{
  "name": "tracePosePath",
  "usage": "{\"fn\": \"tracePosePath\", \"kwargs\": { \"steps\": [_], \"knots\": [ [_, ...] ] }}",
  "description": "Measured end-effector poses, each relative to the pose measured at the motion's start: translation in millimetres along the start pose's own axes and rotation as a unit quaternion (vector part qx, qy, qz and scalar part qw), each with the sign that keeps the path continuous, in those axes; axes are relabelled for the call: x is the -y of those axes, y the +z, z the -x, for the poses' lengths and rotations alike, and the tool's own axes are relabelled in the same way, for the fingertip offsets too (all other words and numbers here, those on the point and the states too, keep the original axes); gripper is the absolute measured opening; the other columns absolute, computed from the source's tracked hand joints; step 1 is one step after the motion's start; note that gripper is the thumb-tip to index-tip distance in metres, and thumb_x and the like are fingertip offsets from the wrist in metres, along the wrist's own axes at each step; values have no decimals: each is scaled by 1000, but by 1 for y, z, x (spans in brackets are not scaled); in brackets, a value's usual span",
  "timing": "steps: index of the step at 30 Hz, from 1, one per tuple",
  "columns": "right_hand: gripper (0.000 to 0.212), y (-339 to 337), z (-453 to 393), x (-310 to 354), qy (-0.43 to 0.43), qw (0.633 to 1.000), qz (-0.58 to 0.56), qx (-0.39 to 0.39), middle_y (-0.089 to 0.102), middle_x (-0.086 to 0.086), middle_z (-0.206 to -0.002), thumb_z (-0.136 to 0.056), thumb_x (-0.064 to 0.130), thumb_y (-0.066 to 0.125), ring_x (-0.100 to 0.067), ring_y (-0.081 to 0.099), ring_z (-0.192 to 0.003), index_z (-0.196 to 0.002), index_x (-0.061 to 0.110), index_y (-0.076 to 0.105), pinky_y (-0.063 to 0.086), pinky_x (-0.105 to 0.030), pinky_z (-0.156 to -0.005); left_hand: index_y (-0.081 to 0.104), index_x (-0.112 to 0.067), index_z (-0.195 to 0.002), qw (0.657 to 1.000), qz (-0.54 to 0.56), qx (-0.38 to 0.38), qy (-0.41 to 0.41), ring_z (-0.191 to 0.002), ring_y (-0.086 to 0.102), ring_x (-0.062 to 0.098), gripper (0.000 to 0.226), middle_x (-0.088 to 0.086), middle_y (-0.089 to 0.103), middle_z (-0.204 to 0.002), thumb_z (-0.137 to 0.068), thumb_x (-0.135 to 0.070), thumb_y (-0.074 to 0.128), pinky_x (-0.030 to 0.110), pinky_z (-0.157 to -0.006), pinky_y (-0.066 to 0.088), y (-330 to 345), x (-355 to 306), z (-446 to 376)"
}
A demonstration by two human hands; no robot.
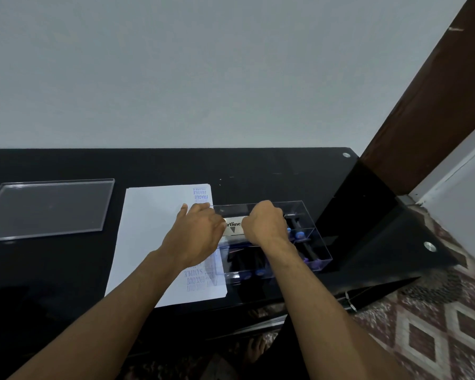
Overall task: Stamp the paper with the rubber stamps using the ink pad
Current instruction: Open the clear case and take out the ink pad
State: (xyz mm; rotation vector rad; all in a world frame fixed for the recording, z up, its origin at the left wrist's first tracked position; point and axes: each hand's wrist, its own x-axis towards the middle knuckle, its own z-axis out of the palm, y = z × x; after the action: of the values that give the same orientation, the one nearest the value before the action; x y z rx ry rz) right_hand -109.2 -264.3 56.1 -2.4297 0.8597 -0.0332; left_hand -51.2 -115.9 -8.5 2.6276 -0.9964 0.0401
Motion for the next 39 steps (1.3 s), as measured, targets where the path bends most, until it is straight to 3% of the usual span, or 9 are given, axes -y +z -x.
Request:
{"fn": "tracePosePath", "kwargs": {
  "steps": [4, 9, 14, 20, 23, 26, 28, 35, 39],
  "knots": [
    [11, 4, -1, -2, 21, 999, -38, -12, 63, -5, -74, -83, 7, 56, -21, 60, -66, -73, 9, 59, 53, -31, -56, 70, -26, -120, 999, 30, -13, -6, -139, 44, 19, 38, -5, 64, -134, -106, -41, 38, 47, -123, 23, 2, -3, 2],
    [9, 13, 3, 2, -25, 996, 84, 4, 66, -9, -97, -84, 16, 62, -30, 58, -97, -83, 16, 54, 54, -44, -84, 71, -24, -117, 996, 68, -48, -14, -138, 45, 18, 32, -4, 65, -132, -106, -37, 43, 41, -120, 26, 1, -6, 4],
    [11, 0, -7, 5, 23, 999, 5, 36, 63, -7, -80, -83, 9, 55, -25, 62, -75, -72, 12, 55, 54, -35, -67, 71, -19, -115, 991, 118, -62, -29, -127, 53, 18, 28, 0, 67, -128, -105, -31, 48, 18, -103, 25, 1, -11, 6],
    [26, 2, -7, -5, 44, 991, -124, -16, 56, -1, -58, -76, -2, 45, -19, 52, -53, -56, 11, 57, 39, -26, -45, 69, -15, -122, 982, 161, -85, -49, -136, 48, 21, 31, 5, 63, -136, -107, -28, 46, 16, -106, 16, 0, -19, 11],
    [31, 6, -8, -10, 28, 981, -190, -40, 57, 6, -65, -76, -5, 51, -12, 57, -63, -63, 19, 65, 45, -25, -49, 71, -14, -121, 978, 178, -100, -52, -137, 48, 23, 27, 5, 66, -132, -104, -25, 52, 20, -105, 26, 4, -17, 12],
    [27, 9, -3, -18, 7, 968, -247, -35, 72, 12, -94, -81, 3, 70, -4, 68, -85, -99, 22, 77, 57, -21, -74, 74, -14, -115, 967, 213, -126, -58, -134, 52, 23, 21, 2, 71, -123, -100, -19, 60, 22, -104, 33, 10, -15, 12],
    [29, 10, 1, -24, -34, 970, -240, -29, 73, 11, -97, -81, 8, 76, -2, 68, -88, -105, 23, 76, 57, -21, -82, 75, -14, -116, 960, 233, -137, -66, -133, 52, 21, 21, 1, 71, -122, -99, -18, 63, 24, -106, 35, 12, -15, 12],
    [25, 6, 4, -24, -111, 973, -202, -12, 67, 13, -102, -84, 16, 76, 5, 63, -75, -109, 18, 75, 45, -1, -61, 75, -17, -115, 948, 267, -144, -91, -128, 49, 5, 22, -3, 70, -125, -97, -22, 66, 7, -99, 27, 10, -19, 11],
    [22, 8, -2, -25, -78, 965, -250, -10, 75, 7, -99, -84, 15, 76, -2, 69, -81, -105, 20, 76, 57, -19, -77, 73, -18, -120, 945, 271, -138, -117, -128, 51, 12, 26, -4, 66, -131, -95, -26, 68, 23, -104, 36, 6, -21, 10]
  ]
}}
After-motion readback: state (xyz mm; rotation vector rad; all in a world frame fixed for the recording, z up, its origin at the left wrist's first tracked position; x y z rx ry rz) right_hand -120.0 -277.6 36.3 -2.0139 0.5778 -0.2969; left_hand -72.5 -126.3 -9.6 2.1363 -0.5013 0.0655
